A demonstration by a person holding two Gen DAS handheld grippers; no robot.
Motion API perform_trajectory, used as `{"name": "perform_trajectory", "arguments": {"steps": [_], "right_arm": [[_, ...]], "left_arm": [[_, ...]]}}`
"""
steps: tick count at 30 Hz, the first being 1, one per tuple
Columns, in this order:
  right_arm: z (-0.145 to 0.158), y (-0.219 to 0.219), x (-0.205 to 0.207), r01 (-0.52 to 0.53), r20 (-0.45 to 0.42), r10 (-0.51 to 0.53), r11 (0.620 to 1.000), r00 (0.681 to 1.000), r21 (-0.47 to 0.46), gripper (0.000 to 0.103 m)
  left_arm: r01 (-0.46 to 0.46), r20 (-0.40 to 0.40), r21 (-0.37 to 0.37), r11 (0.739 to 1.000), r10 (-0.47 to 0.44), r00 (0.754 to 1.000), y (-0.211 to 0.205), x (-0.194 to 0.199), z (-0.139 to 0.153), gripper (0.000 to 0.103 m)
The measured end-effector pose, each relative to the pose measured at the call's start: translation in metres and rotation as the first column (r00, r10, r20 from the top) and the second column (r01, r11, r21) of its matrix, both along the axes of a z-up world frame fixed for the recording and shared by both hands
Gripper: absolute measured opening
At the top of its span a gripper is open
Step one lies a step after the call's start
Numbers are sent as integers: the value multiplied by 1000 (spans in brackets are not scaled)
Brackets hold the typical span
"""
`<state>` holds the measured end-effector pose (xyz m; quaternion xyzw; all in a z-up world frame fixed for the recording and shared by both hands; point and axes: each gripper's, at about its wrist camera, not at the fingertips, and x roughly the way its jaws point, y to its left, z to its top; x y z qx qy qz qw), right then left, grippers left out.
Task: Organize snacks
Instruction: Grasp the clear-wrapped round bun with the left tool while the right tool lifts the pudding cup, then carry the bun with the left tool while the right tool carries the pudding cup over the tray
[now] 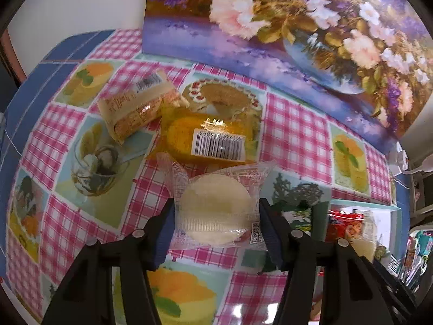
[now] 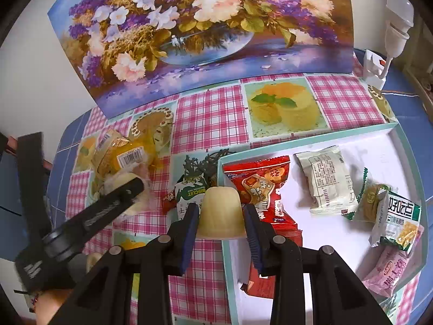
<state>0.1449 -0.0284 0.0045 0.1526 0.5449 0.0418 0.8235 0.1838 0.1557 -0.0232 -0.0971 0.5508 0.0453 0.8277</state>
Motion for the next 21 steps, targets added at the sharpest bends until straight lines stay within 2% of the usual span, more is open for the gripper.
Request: {"name": "perform_trajectory", "arguments": {"steps": [6, 13, 17, 21], "right_arm": [[6, -17, -1, 43, 14, -43, 999, 999, -14, 37], [7, -68, -3, 170, 32, -168, 983, 985, -66, 37], [6, -101, -8, 248, 48, -244, 963, 969, -108, 37], [3, -135, -13, 317, 61, -312, 939, 948, -132, 37]], "left_arm": [[33, 69, 22, 999, -34, 997, -12, -9, 38, 61], [162, 154, 61, 985, -170, 973, -62, -20, 77, 61], [276, 171, 77, 958, -286, 943, -105, -29, 85, 61], [383, 145, 98, 918, -394, 907, -150, -34, 76, 61]]}}
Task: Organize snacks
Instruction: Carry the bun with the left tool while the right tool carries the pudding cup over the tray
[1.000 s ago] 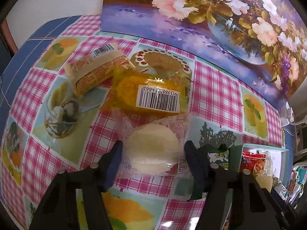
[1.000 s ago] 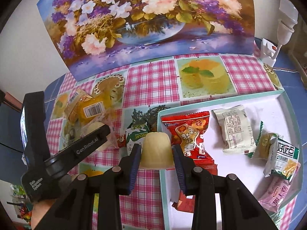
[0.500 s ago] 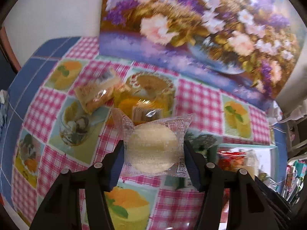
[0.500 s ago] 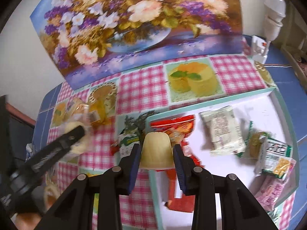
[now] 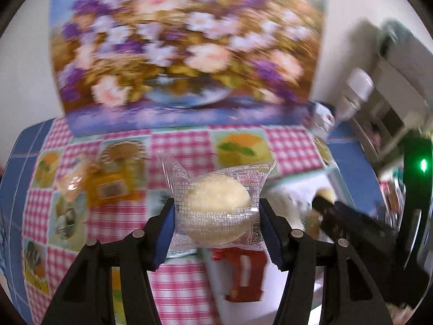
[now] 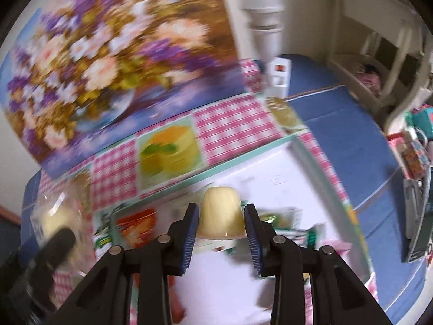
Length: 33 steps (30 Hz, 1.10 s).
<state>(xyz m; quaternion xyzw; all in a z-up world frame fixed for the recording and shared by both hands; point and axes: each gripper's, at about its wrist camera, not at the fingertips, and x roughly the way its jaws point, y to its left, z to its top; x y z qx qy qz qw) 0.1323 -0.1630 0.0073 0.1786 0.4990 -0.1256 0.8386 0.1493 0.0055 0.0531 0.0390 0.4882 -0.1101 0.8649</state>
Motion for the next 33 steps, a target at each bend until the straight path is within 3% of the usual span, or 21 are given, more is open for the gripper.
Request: {"name": "perform_trajectory", "arguments": {"steps": [7, 17, 27, 33], "right_arm": [[-10, -41, -4, 88, 4, -88, 996, 996, 2, 37], [-32, -68, -9, 164, -36, -162, 985, 986, 45, 37], [-35, -69, -10, 166, -44, -164, 984, 985, 56, 37], [-36, -68, -9, 167, -57, -164, 985, 985, 48, 38]], "left_arm": [[93, -28, 51, 994, -91, 995, -42, -7, -23, 61], [151, -48, 110, 982, -147, 988, -66, -15, -48, 63], [138, -56, 120, 983, -132, 990, -64, -13, -49, 71], [62, -58, 97, 993, -56, 997, -45, -6, -41, 73]]}}
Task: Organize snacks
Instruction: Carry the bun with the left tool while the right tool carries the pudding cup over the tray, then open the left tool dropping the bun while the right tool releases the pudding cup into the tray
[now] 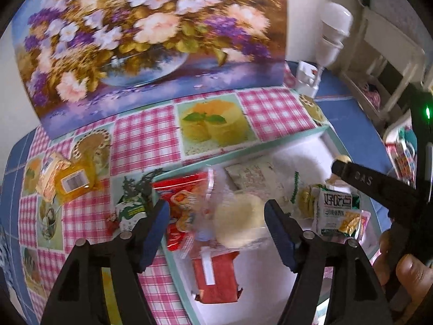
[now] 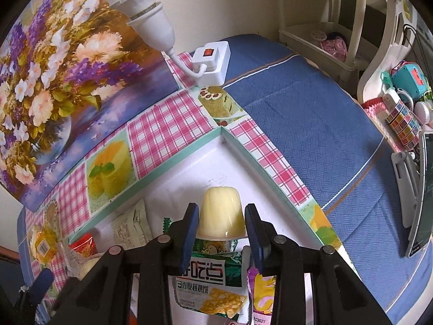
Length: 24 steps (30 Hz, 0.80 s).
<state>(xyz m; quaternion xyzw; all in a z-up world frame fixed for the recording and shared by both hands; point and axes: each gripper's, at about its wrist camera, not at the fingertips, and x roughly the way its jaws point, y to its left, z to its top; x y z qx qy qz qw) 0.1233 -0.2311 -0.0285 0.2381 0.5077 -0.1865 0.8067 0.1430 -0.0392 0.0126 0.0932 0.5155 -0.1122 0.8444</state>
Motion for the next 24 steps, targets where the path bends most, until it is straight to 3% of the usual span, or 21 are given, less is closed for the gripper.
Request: {"name": "perform_trajectory", "arguments": {"steps": [3, 6, 9, 12, 13, 15, 20, 24], "right_arm": [[-1, 2, 1, -8, -15, 8, 1000, 1000, -3, 40], [0, 5, 3, -17, -24, 17, 1000, 1000, -11, 59], [1, 8, 4, -29, -30, 29, 999, 999, -18, 62], [2, 11, 3, -37, -36, 37, 999, 999, -17, 74], [2, 13, 3, -39, -36, 38, 999, 999, -16, 78], [2, 16, 2, -46, -38, 45, 999, 998, -15, 83], [5, 27, 2, -69, -39, 68, 997, 997, -25, 101], [6, 38, 1, -97, -47, 96, 995, 994, -27, 103]], "left_arm": [[-65, -11, -24, 998, 64, 998, 14, 5, 2, 73], [-135, -32, -40, 990, 134, 990, 29, 9, 0, 74], [-214, -55, -56, 975, 211, 976, 47, 11, -4, 74], [-272, -65, -68, 960, 268, 961, 62, 12, -5, 75], [-291, -64, -69, 954, 287, 956, 66, 12, -5, 76], [-319, -62, -69, 945, 315, 947, 74, 14, -3, 95], [-375, -47, -78, 924, 372, 927, 91, 14, 2, 95], [-404, -26, -60, 913, 403, 915, 99, 14, 5, 95]]}}
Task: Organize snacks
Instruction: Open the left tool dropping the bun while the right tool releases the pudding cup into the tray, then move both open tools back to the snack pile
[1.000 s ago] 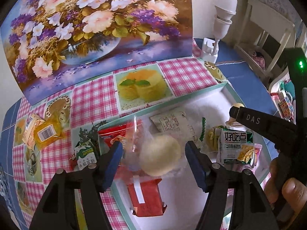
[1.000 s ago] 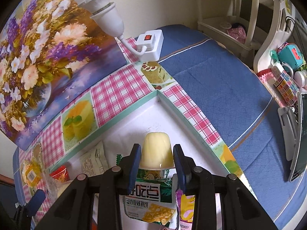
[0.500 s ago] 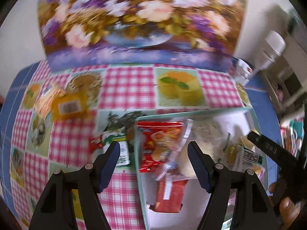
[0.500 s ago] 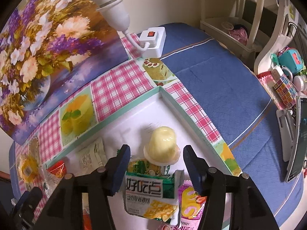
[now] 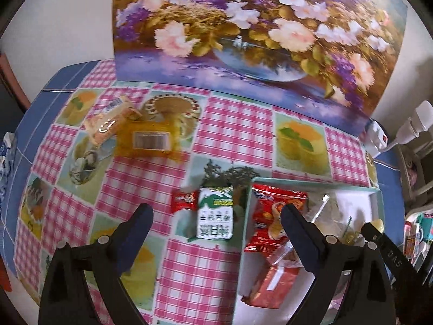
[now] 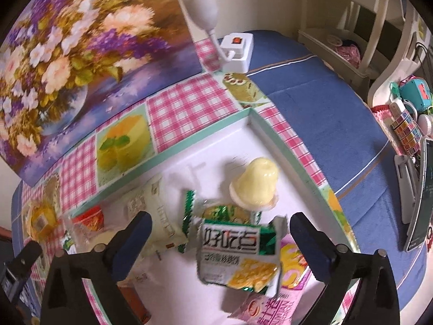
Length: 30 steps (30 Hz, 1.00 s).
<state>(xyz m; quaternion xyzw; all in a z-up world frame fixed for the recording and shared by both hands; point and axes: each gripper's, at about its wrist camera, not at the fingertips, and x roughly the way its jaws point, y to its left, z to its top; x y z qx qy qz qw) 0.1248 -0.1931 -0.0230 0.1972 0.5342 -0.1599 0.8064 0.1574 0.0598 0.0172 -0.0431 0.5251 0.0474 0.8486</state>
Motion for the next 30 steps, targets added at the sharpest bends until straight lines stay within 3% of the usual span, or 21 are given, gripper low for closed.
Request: {"name": "perform_trajectory", "arguments": {"steps": [9, 30], "right_arm": [[0, 19, -7, -37, 24, 36, 997, 999, 65, 103], [9, 60, -4, -132, 24, 132, 991, 991, -22, 103]], "left_arm": [[-17, 37, -2, 1000, 17, 999, 13, -6, 14, 95], [-130, 65, -58, 990, 133, 989, 72, -15, 23, 95]]}}
